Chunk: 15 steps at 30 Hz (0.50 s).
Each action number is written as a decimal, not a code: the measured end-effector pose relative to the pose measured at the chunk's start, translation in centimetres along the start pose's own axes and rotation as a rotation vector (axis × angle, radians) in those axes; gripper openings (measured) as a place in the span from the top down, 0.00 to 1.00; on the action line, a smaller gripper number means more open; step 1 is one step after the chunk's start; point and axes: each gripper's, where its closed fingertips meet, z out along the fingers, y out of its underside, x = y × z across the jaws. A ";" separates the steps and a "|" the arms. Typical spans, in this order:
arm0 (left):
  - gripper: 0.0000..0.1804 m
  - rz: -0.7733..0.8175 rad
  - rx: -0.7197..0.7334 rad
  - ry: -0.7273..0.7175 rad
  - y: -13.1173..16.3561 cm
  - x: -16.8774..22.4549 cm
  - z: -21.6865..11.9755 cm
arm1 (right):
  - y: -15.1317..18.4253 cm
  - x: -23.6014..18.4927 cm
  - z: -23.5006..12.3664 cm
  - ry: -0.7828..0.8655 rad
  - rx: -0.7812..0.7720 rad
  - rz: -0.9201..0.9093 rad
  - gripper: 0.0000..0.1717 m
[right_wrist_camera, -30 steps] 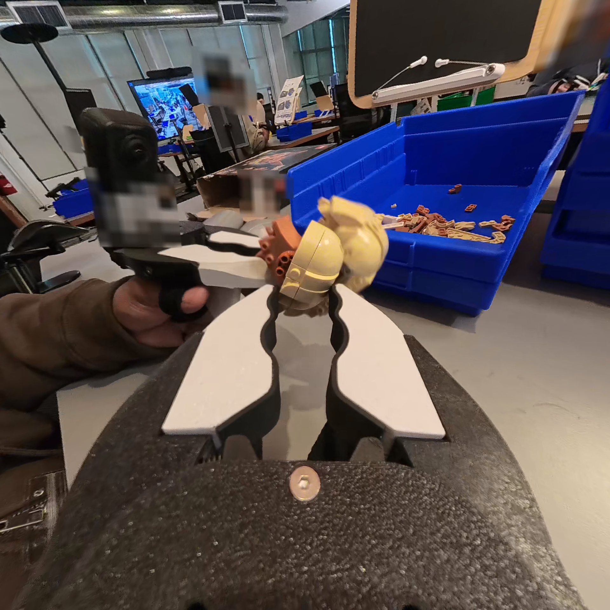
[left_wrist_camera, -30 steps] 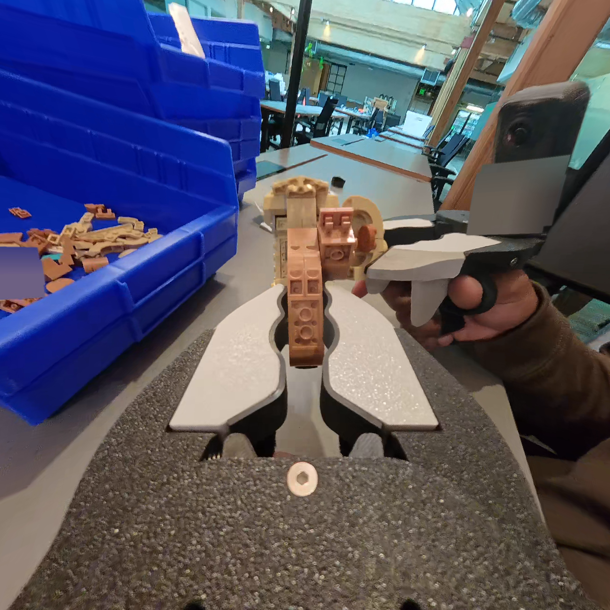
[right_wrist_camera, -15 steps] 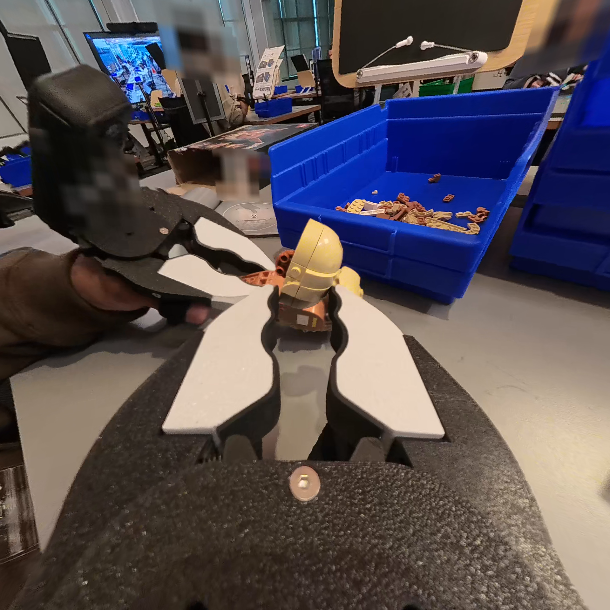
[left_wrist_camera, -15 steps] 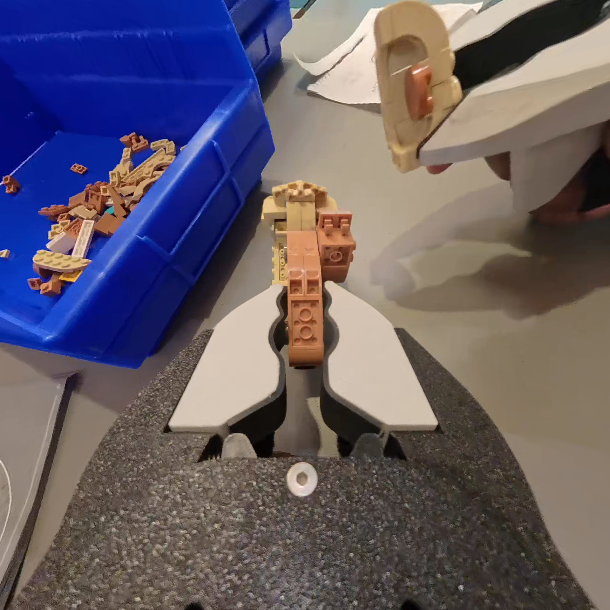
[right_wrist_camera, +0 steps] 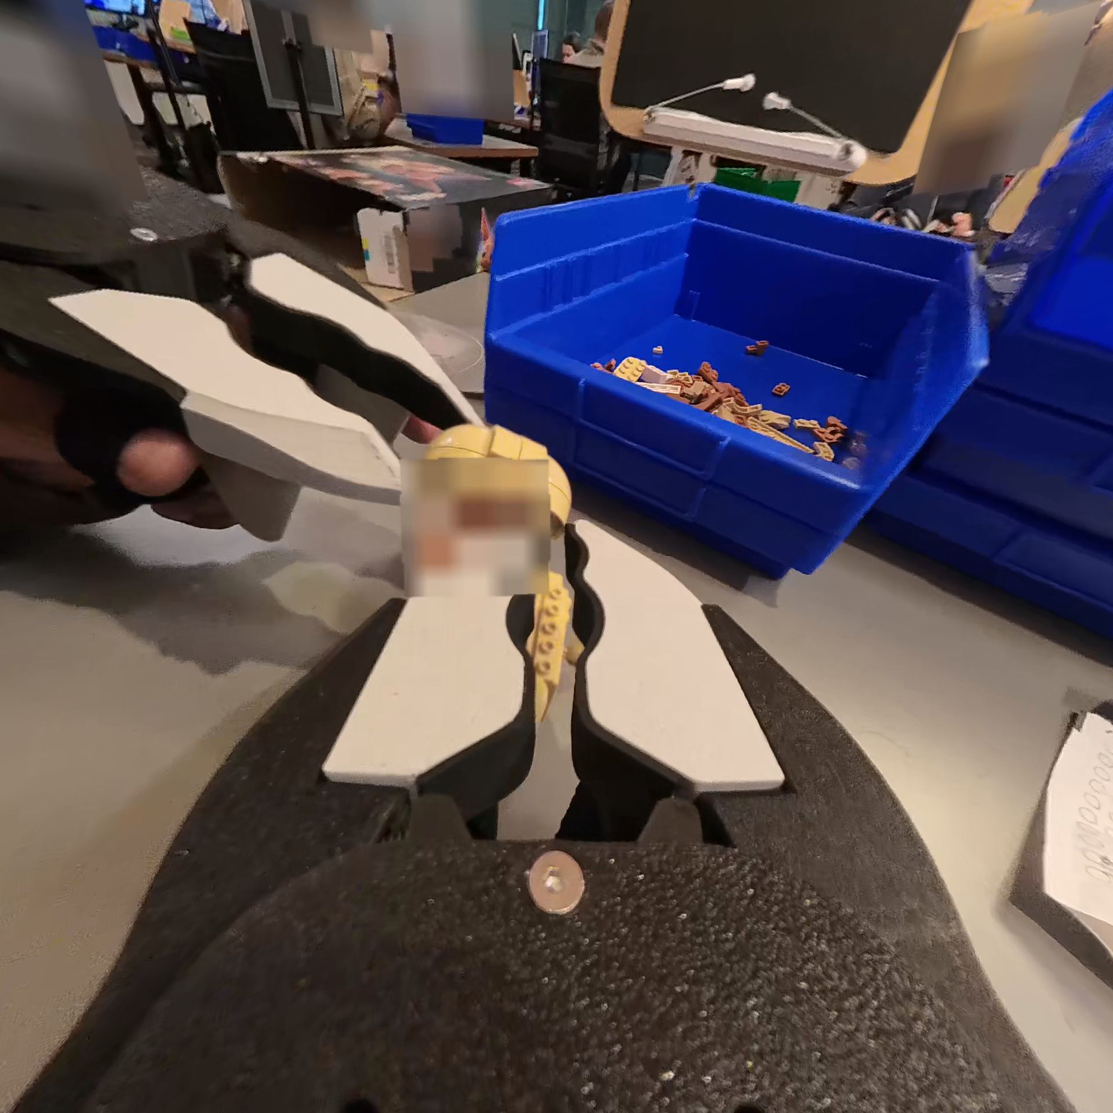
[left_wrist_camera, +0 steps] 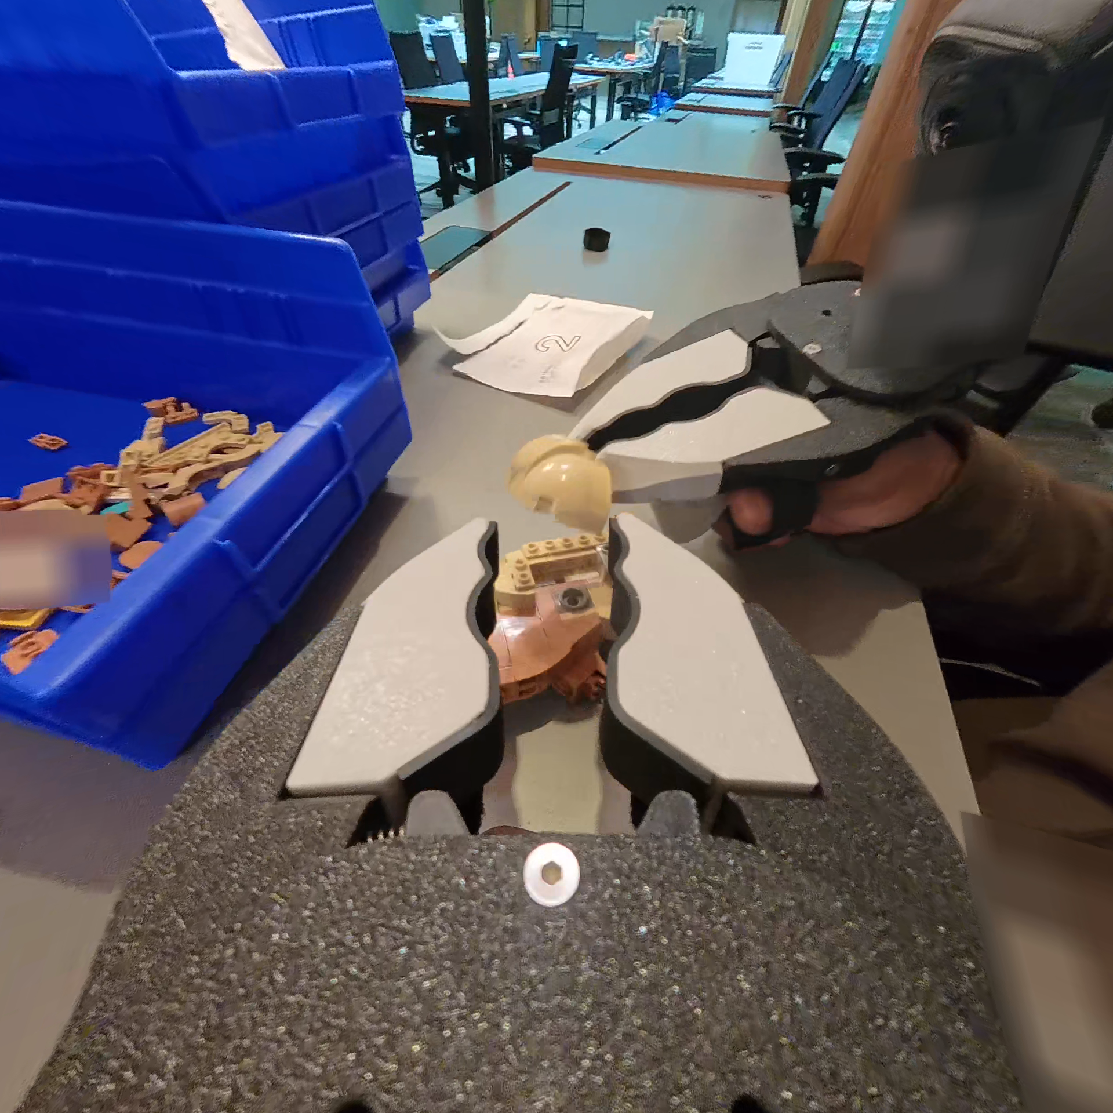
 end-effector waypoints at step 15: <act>0.83 -0.009 -0.089 -0.013 2.2 -0.6 -0.8 | 0.3 -2.6 1.5 -0.038 -0.046 -0.200 0.95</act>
